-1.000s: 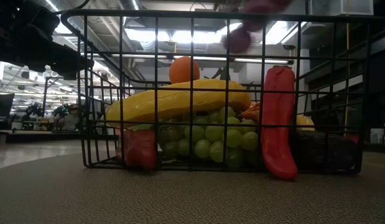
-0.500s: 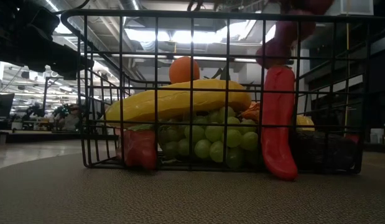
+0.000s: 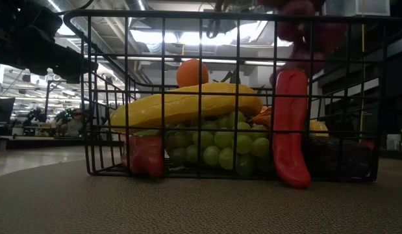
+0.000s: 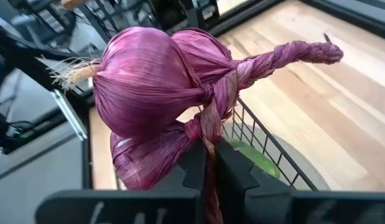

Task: Build produce basket
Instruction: Put the purple garlic into the black wire basket

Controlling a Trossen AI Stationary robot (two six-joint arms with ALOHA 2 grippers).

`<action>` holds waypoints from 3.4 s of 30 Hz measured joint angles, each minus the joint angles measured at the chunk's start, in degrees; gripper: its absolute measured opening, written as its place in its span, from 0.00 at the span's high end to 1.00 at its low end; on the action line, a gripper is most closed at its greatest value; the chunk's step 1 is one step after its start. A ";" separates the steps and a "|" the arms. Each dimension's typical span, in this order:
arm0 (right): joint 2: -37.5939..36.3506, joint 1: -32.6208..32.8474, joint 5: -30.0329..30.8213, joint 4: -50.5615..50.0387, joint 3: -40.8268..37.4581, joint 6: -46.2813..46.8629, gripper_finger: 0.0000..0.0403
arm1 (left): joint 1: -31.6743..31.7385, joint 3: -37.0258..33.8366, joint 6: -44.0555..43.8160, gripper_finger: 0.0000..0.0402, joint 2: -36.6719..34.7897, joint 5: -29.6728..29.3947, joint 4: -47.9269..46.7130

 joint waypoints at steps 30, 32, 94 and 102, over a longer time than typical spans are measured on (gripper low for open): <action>6.00 -0.24 2.00 0.50 0.00 0.37 0.92 | 0.00 0.01 0.00 0.53 0.01 0.00 -0.01; 6.81 -0.24 2.22 0.51 0.00 0.83 0.92 | 0.01 0.01 0.00 0.53 0.01 0.00 0.01; 8.93 -0.66 -16.91 2.75 0.42 -7.21 0.91 | 0.00 0.01 0.00 0.53 0.00 0.00 0.00; 8.93 -0.63 -16.89 4.33 0.42 -13.41 0.91 | -0.01 0.00 0.00 0.53 0.02 -0.01 0.01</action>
